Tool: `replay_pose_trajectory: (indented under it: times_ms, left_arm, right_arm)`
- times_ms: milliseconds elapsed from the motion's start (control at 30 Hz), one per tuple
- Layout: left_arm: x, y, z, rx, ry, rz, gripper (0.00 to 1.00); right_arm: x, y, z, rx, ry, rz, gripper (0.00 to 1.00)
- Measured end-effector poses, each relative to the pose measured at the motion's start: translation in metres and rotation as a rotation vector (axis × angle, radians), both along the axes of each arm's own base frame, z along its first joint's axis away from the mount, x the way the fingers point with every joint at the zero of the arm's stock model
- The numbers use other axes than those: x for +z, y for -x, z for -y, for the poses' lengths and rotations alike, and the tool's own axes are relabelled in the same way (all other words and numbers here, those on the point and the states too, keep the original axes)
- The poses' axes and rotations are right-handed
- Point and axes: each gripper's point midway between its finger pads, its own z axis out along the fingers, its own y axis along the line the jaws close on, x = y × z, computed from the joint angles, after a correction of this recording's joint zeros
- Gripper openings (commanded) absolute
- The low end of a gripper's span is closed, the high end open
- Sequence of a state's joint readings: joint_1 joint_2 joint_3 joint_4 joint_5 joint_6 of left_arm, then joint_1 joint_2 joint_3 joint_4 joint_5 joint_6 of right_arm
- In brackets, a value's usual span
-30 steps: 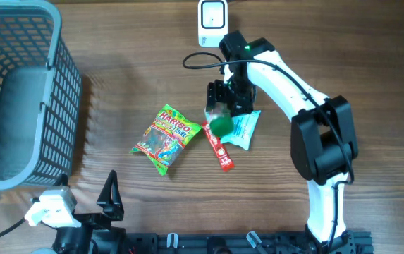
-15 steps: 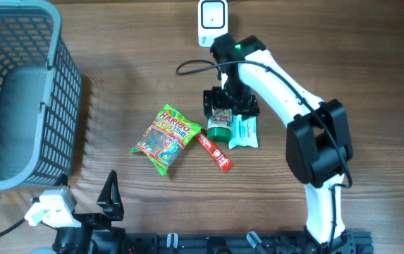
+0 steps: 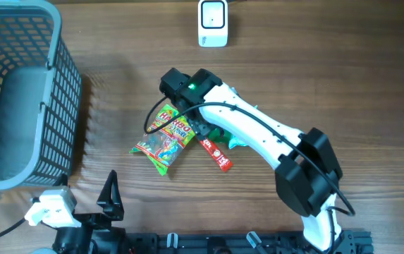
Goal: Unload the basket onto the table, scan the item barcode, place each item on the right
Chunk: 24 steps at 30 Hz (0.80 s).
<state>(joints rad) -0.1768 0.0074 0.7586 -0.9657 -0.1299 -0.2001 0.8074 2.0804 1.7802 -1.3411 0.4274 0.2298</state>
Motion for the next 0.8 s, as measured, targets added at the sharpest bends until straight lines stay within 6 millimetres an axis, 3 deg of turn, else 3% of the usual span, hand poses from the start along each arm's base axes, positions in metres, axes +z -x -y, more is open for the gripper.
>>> replay_pose_trajectory:
  times_ms: [133,267,400,500,667,800]
  left_arm:
    - [0.000,0.000,0.000,0.000,0.000,0.000,1.00]
    - [0.000,0.000,0.000,0.000,0.000,0.000,1.00]
    - [0.000,0.000,0.000,0.000,0.000,0.000,1.00]
    - [0.000,0.000,0.000,0.000,0.000,0.000,1.00]
    - [0.000,0.000,0.000,0.000,0.000,0.000,1.00]
    - [0.000,0.000,0.000,0.000,0.000,0.000,1.00]
  right_arm:
    - [-0.007,0.003,-0.014,0.286,-0.004,-0.128,1.00]
    - [-0.009,0.017,-0.012,0.478,0.027,-0.257,0.91]
    - [-0.014,0.024,-0.022,0.630,-0.029,-0.337,1.00]
    - [-0.016,0.015,-0.028,0.681,-0.107,-0.341,1.00]
    - [-0.017,-0.012,-0.020,0.677,-0.174,-0.300,1.00]
    - [-0.021,-0.015,-0.021,0.683,-0.239,-0.317,1.00]
